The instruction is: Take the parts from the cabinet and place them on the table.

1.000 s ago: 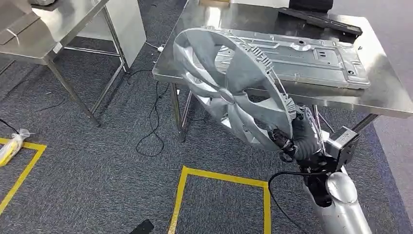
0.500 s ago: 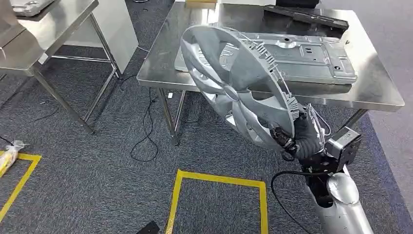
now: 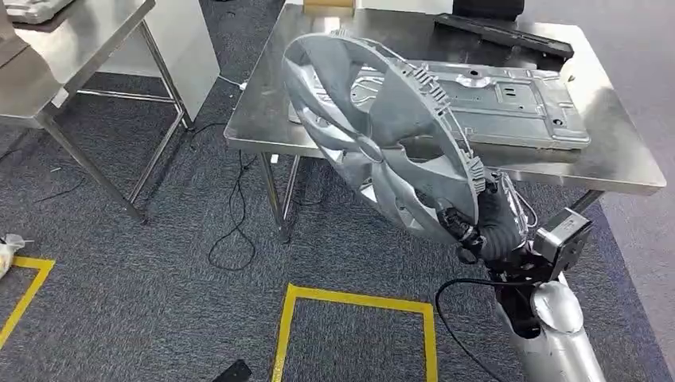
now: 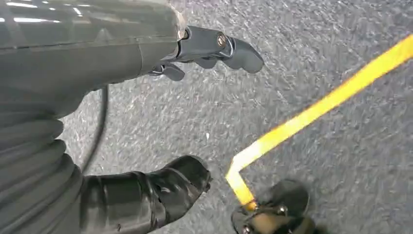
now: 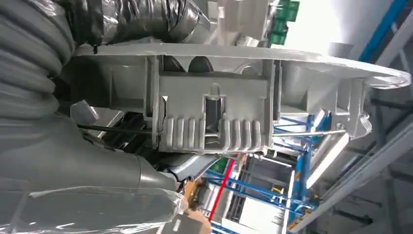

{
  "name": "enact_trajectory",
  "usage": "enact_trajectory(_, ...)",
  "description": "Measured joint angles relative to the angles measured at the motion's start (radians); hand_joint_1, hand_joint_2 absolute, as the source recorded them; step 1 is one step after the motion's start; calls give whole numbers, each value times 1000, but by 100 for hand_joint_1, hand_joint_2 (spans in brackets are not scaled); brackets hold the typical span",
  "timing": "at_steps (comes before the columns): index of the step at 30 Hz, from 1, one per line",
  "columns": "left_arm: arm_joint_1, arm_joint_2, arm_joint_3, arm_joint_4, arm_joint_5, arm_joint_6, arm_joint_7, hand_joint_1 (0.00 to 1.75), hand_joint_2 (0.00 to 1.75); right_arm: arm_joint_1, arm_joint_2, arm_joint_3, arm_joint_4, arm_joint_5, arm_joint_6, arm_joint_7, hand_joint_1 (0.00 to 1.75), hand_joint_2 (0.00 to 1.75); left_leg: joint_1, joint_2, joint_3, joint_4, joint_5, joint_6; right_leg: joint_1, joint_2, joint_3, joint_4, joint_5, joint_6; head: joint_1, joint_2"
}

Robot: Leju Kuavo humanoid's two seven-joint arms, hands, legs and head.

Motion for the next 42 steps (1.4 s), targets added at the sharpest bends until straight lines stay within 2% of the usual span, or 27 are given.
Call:
enact_trajectory(1,3,0,0,0,0,0,0,0,175,2,0,0,0,0,0,1,175,175,1,0,9,1,-7,-2,-3,-1,-15,2,18,3,0,0)
enact_trajectory(2,6,-2,0,0,0,0,0,0,175,3,0,0,0,0,0,2,175,175,3,-1,18,3,-15,-4,-6,-4,-6,-40,58,5,0,0)
enact_trajectory(4,6,-4,0,0,0,0,0,0,175,2,0,0,-1,0,-1,2,175,175,7,-1,40,8,-33,-12,-11,-9,57,-203,169,8,0,0)
enact_trajectory(5,7,-4,0,0,0,0,0,0,175,1,0,0,-1,0,-1,2,175,175,8,-1,45,9,-44,-19,-11,-14,82,-270,195,8,1,0)
enact_trajectory(6,5,-4,0,0,0,1,0,0,175,0,0,0,0,0,-2,2,175,175,6,-1,50,11,-48,-27,-1,-17,79,-283,154,2,2,0)
enact_trajectory(8,5,-4,0,0,0,2,0,0,175,1,2,1,-5,-1,-2,2,175,175,4,3,54,6,-55,-41,2,-14,85,-283,170,-18,0,0)
enact_trajectory(11,6,-4,0,0,0,3,-1,0,175,1,0,1,-6,0,-1,4,175,175,10,3,54,44,-64,-54,2,-10,115,-291,159,-45,0,0)
enact_trajectory(12,5,-4,0,0,0,3,-2,0,175,-2,1,1,-6,0,-1,3,175,175,10,2,27,98,-74,-56,3,-10,122,-292,153,-52,-2,0)
enact_trajectory(15,8,-6,0,0,0,3,-2,0,175,-4,3,1,-8,0,-1,3,175,175,10,2,-115,305,-158,-59,10,-8,141,-291,132,-62,-2,0)
enact_trajectory(16,11,-6,0,0,0,3,-1,0,175,-2,3,1,-8,0,-1,3,175,175,10,2,-139,319,-157,-60,12,-4,149,-291,126,-62,-3,0)
enact_trajectory(17,13,-6,0,1,0,3,-1,0,175,-1,4,1,-8,0,-1,4,175,175,10,2,-143,295,-134,-55,14,-2,160,-291,118,-61,-3,0)
enact_trajectory(18,13,-6,0,1,0,3,-1,0,175,-1,4,1,-8,0,-1,4,175,175,8,2,-129,235,-85,-50,16,0,173,-291,109,-60,-3,0)
enact_trajectory(20,13,-5,0,1,0,3,-1,0,175,-2,5,1,-9,0,0,4,175,175,3,1,-79,70,42,-32,18,-1,199,-292,89,-58,-2,0)
enact_trajectory(21,13,-3,0,3,0,3,-1,0,175,-3,5,1,-8,0,0,3,175,175,-7,0,-75,42,41,-25,22,-1,208,-288,82,-53,-1,0)
enact_trajectory(22,10,-3,0,3,0,2,-2,0,175,-5,6,1,-8,-1,0,2,175,175,-9,-2,-70,38,-2,-26,19,4,203,-290,77,-45,-3,0)
enact_trajectory(23,11,-4,0,3,0,2,-2,0,175,-6,6,2,-8,-1,0,3,175,175,-12,-2,-64,30,22,-22,17,3,206,-294,72,-38,-2,0)
enact_trajectory(25,14,-4,0,4,0,2,-2,0,175,-4,6,2,-8,-1,0,4,175,175,-10,-2,-45,17,29,-10,18,3,217,-278,81,-28,-2,0)
enact_trajectory(27,11,-4,0,4,0,2,-2,0,175,-6,6,2,-9,0,0,4,175,175,-4,-2,-16,-1,26,-4,14,-2,198,-233,62,-21,1,0)
enact_trajectory(29,5,-3,0,4,0,2,-2,0,175,-16,6,2,-9,-1,0,2,175,175,-5,-2,-8,-1,18,3,7,-3,118,-110,14,-8,0,0)
enact_trajectory(31,5,-4,0,4,0,0,-2,0,175,-13,7,2,-9,-1,-2,3,175,175,-4,-3,3,-1,5,1,1,-4,41,-19,-23,-1,0,0)
enact_trajectory(32,9,-4,0,4,0,-1,-2,0,175,-10,7,2,-8,-1,-2,4,175,175,-3,-3,13,0,-3,-1,-1,-4,28,-24,-12,-1,-1,0)
enact_trajectory(34,13,-5,0,4,0,-3,-2,0,175,-7,7,2,-8,-1,-2,4,175,175,1,-5,37,4,-23,-7,-6,-5,54,-143,85,4,-1,0)
enact_trajectory(35,12,-5,0,4,0,-3,-2,0,175,-8,7,2,-8,-1,-2,4,175,175,2,-5,48,7,-34,-12,-8,-8,79,-228,154,5,0,0)
enact_trajectory(36,12,-5,0,4,0,-3,-2,0,175,-9,6,2,-8,-1,-2,4,175,175,1,-4,47,8,-45,-19,-7,-12,88,-274,190,2,0,0)
enact_trajectory(37,9,-5,0,4,0,-3,-2,0,175,-11,6,2,-6,-2,-2,3,175,175,-1,-7,56,12,-49,-25,2,-13,84,-277,137,-8,0,0)
enact_trajectory(39,8,-5,0,4,0,-5,-3,0,175,-11,8,2,-8,-2,-2,3,175,175,-2,-3,67,16,-53,-43,3,-11,95,-277,160,-26,-1,0)
enact_trajectory(42,7,-5,0,4,0,-5,-4,0,175,-12,6,2,-8,-2,-1,4,175,175,4,-3,61,59,-74,-55,1,-11,128,-287,148,-50,-2,0)
